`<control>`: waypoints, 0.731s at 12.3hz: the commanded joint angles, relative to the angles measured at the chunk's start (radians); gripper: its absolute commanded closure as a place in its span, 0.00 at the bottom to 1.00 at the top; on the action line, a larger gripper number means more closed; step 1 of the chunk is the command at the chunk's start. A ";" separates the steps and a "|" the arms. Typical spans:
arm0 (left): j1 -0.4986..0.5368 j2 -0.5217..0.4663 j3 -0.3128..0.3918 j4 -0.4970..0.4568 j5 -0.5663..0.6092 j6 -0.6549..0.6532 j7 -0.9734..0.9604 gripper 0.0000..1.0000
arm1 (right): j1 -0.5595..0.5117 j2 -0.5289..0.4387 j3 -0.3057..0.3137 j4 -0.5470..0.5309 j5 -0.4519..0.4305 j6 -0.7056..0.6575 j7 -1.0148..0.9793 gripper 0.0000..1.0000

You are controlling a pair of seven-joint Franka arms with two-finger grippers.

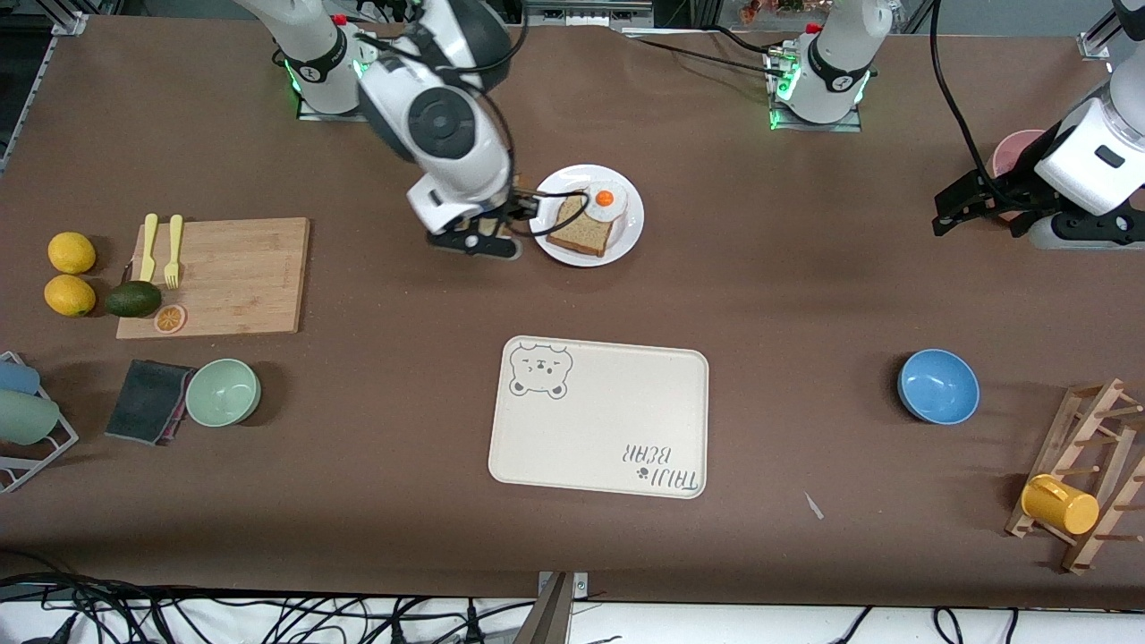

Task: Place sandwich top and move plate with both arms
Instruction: 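Carry the bread slice to the white plate with the right gripper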

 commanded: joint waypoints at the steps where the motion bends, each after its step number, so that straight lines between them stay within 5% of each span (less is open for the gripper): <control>1: -0.006 -0.007 -0.001 0.003 0.031 -0.012 -0.009 0.00 | 0.086 0.080 -0.004 0.035 0.002 0.075 0.177 1.00; 9: -0.006 -0.005 -0.001 0.003 0.031 -0.012 -0.010 0.00 | 0.155 0.202 -0.010 0.030 -0.009 0.227 0.266 1.00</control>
